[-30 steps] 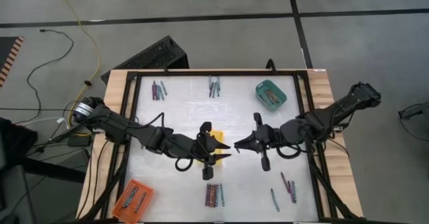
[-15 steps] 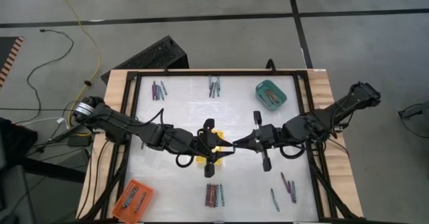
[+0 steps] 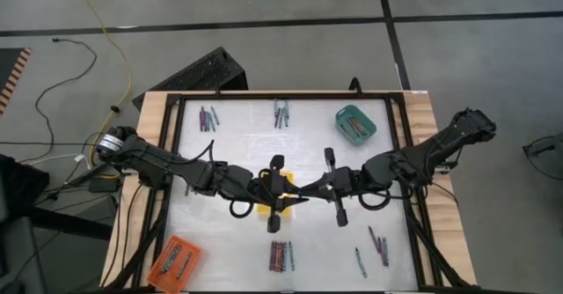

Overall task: Sort crayons
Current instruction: Put the light blue crayon into the orange basket

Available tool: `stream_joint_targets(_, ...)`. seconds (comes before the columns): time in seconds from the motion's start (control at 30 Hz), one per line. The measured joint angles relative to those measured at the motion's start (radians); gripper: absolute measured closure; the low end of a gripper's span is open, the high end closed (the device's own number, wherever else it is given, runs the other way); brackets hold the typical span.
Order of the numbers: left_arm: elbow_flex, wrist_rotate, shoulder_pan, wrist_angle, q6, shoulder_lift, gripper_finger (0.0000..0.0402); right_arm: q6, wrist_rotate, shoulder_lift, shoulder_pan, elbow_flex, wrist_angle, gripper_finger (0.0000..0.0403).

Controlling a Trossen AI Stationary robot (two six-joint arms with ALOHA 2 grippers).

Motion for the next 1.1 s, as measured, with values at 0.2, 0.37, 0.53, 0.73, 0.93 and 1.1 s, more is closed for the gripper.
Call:
stream_joint_targets(0.2,0.001,-0.008,-0.002,-0.027,0.007,0.000,0.0391,0.001,0.001,-0.006,0.000,0.000,-0.009,0.0403)
stream_joint_targets(0.37,0.001,-0.009,-0.003,-0.044,0.019,0.000,0.0392,0.011,0.002,-0.008,0.000,0.000,-0.032,0.0403)
stream_joint_targets(0.53,0.001,-0.019,-0.010,-0.116,-0.003,0.000,0.0394,0.072,0.050,-0.008,0.000,0.000,-0.080,0.0374)
stream_joint_targets(0.73,0.000,-0.008,-0.036,-0.382,-0.138,0.000,0.0394,0.103,0.131,-0.011,0.000,0.000,-0.176,0.0291)
stream_joint_targets(0.93,0.000,0.022,-0.114,-0.746,-0.407,-0.001,0.0394,0.145,0.138,-0.009,0.002,0.000,-0.283,0.0228)
stream_joint_targets(1.1,0.000,0.038,-0.248,-1.013,-0.705,-0.003,0.0394,0.185,0.138,-0.009,0.003,0.000,-0.369,0.0215)
